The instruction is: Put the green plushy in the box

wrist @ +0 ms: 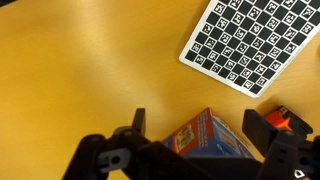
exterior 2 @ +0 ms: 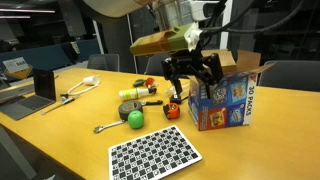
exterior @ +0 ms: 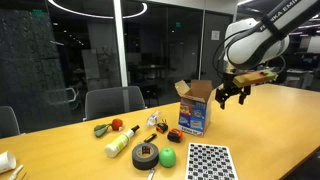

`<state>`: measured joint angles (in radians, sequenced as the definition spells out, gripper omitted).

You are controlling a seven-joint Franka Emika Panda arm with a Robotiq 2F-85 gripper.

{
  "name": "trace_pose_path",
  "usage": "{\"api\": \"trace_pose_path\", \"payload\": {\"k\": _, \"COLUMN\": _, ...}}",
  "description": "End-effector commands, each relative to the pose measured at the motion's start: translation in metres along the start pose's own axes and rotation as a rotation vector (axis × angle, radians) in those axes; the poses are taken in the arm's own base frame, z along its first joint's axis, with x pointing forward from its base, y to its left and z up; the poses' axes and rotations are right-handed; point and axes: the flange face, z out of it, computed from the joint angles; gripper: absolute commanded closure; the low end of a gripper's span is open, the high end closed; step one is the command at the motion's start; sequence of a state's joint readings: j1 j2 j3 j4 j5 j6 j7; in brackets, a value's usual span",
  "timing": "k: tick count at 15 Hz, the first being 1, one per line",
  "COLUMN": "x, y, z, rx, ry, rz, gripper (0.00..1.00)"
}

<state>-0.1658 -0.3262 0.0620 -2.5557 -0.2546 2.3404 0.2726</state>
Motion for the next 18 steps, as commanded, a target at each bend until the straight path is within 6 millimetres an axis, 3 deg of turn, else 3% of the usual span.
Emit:
{"api": "trace_pose_path", "payload": {"k": 1, "x": 0.002, "y": 0.0, "z": -0.003, "rx": 0.001, "ry": 0.005, "rz": 0.001, "gripper": 0.0}}
{"api": "trace_pose_path", "payload": {"k": 13, "x": 0.003, "y": -0.004, "z": -0.003, "rx": 0.017, "ry": 0.005, "rz": 0.002, "gripper": 0.0}}
{"api": "trace_pose_path", "payload": {"k": 16, "x": 0.008, "y": -0.027, "z": -0.006, "rx": 0.065, "ry": 0.002, "rz": 0.012, "gripper": 0.0}}
{"api": "trace_pose_path", "payload": {"k": 18, "x": 0.013, "y": -0.054, "z": -0.008, "rx": 0.134, "ry": -0.008, "rz": 0.038, "gripper": 0.0}}
